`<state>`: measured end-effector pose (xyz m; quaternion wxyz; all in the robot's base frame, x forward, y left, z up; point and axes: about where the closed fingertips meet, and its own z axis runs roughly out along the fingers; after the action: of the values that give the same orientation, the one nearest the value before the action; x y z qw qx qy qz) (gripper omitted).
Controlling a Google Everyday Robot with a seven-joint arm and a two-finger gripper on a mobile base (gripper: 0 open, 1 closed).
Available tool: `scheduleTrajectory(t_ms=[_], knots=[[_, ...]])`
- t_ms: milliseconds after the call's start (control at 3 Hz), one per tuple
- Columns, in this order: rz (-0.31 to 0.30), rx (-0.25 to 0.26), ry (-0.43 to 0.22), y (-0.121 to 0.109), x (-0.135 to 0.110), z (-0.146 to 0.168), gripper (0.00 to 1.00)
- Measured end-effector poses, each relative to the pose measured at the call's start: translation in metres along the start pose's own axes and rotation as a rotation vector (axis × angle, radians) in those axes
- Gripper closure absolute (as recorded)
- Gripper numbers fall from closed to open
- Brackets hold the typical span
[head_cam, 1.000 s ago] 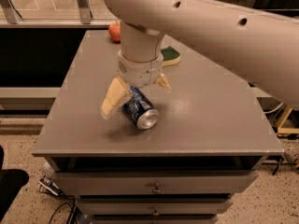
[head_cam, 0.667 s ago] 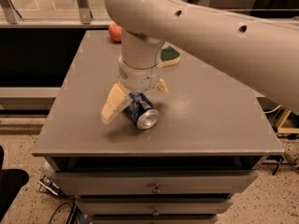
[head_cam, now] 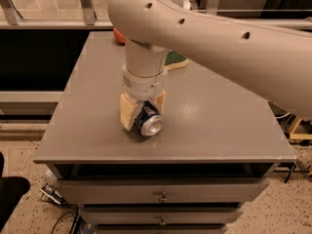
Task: Place pepsi can upright
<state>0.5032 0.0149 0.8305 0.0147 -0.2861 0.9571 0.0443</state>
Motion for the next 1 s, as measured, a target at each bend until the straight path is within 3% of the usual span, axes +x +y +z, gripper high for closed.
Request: scheduleTrajectory(t_ms=[667, 1000], knots=[[-0.003, 0.001, -0.007, 0.0013, -0.0010, -0.0001, 0.87], [-0.004, 0.001, -0.009, 0.0019, -0.0014, 0.0000, 1.00]])
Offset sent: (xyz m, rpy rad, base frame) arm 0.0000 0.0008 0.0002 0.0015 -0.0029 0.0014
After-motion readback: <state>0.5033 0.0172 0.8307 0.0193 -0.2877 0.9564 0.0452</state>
